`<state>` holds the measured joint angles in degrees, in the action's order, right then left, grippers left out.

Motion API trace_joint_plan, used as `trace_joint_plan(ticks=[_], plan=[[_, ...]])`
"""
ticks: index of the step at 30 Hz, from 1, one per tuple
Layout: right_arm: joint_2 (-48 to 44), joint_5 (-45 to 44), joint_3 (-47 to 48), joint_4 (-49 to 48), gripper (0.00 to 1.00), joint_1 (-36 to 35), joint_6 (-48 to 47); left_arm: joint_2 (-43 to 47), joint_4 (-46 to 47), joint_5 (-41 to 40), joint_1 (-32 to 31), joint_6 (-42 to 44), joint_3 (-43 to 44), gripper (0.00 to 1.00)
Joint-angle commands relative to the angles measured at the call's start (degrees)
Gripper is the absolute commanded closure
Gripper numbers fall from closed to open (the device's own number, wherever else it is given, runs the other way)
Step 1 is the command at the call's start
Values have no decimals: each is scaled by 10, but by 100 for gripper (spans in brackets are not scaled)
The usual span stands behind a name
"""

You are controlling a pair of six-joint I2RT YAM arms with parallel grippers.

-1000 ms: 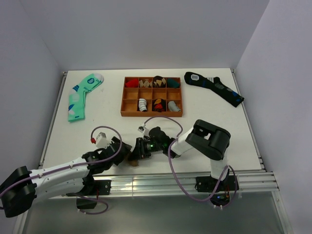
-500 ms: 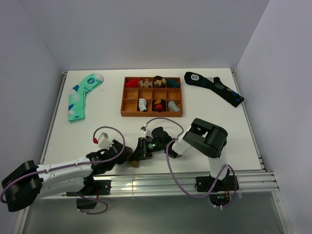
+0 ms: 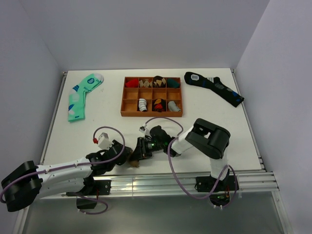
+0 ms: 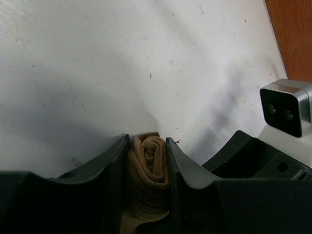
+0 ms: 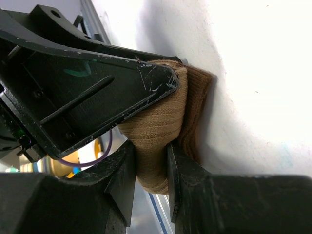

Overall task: Roll the socks
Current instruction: Roll the sock at the center of the board.

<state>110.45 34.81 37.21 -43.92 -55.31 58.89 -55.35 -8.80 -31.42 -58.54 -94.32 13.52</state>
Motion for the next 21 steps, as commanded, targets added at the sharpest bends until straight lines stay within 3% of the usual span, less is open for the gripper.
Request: trace_joint_plan(ticks=[1,6,19,20,21], plan=[[35,-89,-32,271,93,-13,-72,-11,-48,26,-11,23,14,100],[9,-109,-26,292,78,-13,-77,-7,-60,17,-11,26,26,100],[-53,-149,-12,344,57,-12,-91,-11,-83,14,-11,22,35,100],[-59,-156,-11,353,46,-12,-92,-10,-86,14,-11,21,35,100],[-66,-158,-13,355,46,-12,-93,-8,-87,13,-10,20,35,100]])
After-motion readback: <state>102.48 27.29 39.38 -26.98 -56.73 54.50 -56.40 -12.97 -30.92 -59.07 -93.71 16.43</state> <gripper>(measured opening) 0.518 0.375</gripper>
